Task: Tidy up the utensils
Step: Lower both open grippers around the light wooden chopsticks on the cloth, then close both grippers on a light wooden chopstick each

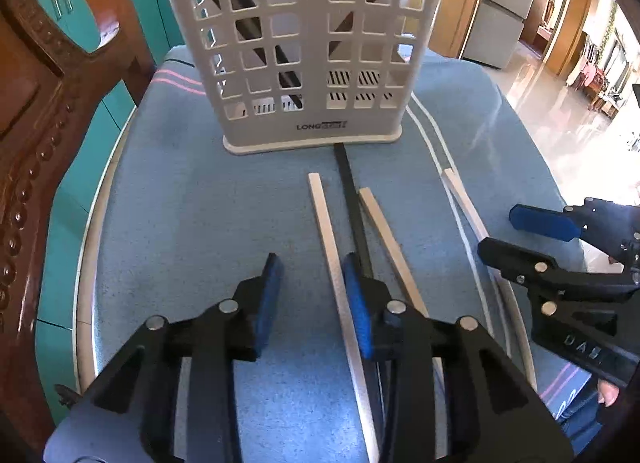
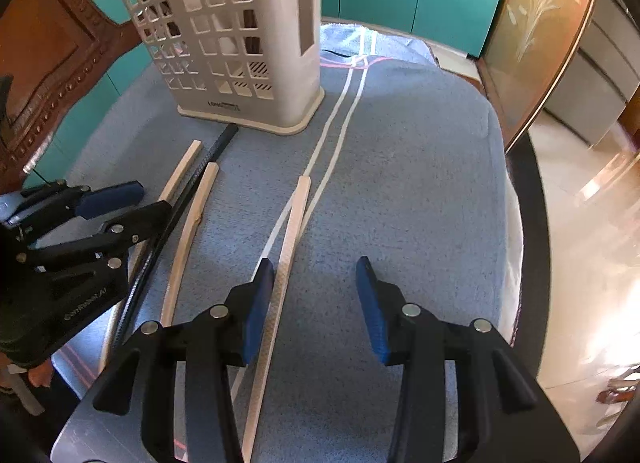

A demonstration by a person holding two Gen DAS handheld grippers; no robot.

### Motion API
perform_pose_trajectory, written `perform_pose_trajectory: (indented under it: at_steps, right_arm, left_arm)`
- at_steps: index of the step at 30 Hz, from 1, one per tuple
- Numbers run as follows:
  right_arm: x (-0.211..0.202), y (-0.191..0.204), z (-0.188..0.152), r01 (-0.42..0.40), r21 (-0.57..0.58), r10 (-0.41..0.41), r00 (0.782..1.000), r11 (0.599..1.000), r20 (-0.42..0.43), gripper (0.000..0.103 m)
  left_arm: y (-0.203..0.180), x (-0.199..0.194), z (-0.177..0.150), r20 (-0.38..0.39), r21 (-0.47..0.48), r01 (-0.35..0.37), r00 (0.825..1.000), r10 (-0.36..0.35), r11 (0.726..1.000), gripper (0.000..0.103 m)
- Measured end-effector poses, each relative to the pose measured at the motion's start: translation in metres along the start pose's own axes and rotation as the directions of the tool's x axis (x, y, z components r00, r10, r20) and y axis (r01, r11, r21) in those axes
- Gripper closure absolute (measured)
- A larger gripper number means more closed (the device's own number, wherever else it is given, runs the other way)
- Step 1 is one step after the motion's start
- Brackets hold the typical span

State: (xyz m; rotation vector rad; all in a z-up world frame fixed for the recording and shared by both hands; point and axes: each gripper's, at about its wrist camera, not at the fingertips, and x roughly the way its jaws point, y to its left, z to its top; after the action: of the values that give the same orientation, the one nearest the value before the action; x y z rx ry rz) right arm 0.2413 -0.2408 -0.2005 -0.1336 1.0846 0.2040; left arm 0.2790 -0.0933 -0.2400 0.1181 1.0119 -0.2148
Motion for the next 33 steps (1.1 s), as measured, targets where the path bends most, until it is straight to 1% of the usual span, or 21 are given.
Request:
perform_pose_trajectory:
  at_steps: [2,5,7,9,10,12,15,16,19,23,26,31,33]
  right_arm:
    - [0.0,0.004,-0.001,0.019,-0.011,-0.019,1.0,1.0,0.01,0.06]
    - [-0.001,0.006,-0.002,0.024,-0.016,-0.024,1.0,1.0,0.019,0.06]
    - [-0.001,0.004,-0.002,0.017,-0.013,-0.016,1.0,1.0,0.019,0.063]
    - [-0.001,0.005,-0.002,0.0,-0.012,0.001,1.0,1.0,0.022,0.074]
    - [-0.001,0.006,-0.002,-0.005,-0.015,0.005,1.0,1.0,0.023,0.077]
    - [-0.002,0.009,-0.003,-0.018,-0.022,0.018,1.0,1.0,0.025,0.086]
    - [-0.003,0.014,-0.004,-0.026,-0.039,0.027,0.999,0.999,0.027,0.093]
    - [-0.004,0.015,-0.005,-0.026,-0.043,0.027,0.999,0.999,0.028,0.093]
    - [-0.005,0.015,-0.006,-0.03,-0.045,0.031,0.999,0.999,0.029,0.093]
    - [-0.007,0.014,-0.009,-0.035,-0.048,0.037,0.999,0.998,0.032,0.095]
    - [-0.01,0.012,-0.011,-0.028,-0.047,0.03,0.999,0.999,0.04,0.096]
    - [-0.009,0.006,-0.01,-0.02,-0.027,0.021,0.999,0.999,0.025,0.096]
    - [-0.008,0.006,-0.009,-0.016,-0.029,0.016,1.0,0.999,0.021,0.093]
  left_arm:
    - [-0.001,0.0,0.001,0.001,-0.008,0.0,1.0,0.0,1.0,0.068]
    - [-0.003,0.0,0.0,0.005,-0.006,-0.005,1.0,0.005,1.0,0.068]
    - [-0.002,0.0,-0.001,0.007,-0.004,-0.008,1.0,0.008,1.0,0.068]
    - [0.0,-0.003,0.0,0.007,-0.005,-0.006,1.0,0.006,1.0,0.068]
    - [0.0,-0.003,0.0,0.008,-0.003,-0.002,1.0,0.002,1.0,0.07]
    - [-0.005,0.001,0.004,0.009,0.004,0.0,1.0,0.0,1.0,0.072]
    - [-0.009,0.0,0.002,0.009,0.021,0.01,1.0,-0.01,1.0,0.081]
    - [-0.01,0.0,0.002,0.009,0.028,0.016,1.0,-0.016,0.999,0.085]
    - [-0.013,-0.001,0.002,0.01,0.051,0.026,1.0,-0.026,0.998,0.092]
    - [-0.018,-0.002,0.001,0.008,0.074,0.023,1.0,-0.024,0.997,0.093]
    - [-0.019,-0.003,0.001,0.003,0.073,0.033,0.999,-0.033,0.997,0.095]
    - [-0.019,-0.004,0.001,0.001,0.065,0.025,1.0,-0.025,0.998,0.096]
    - [-0.018,-0.003,0.002,0.002,0.06,0.017,1.0,-0.017,0.998,0.095]
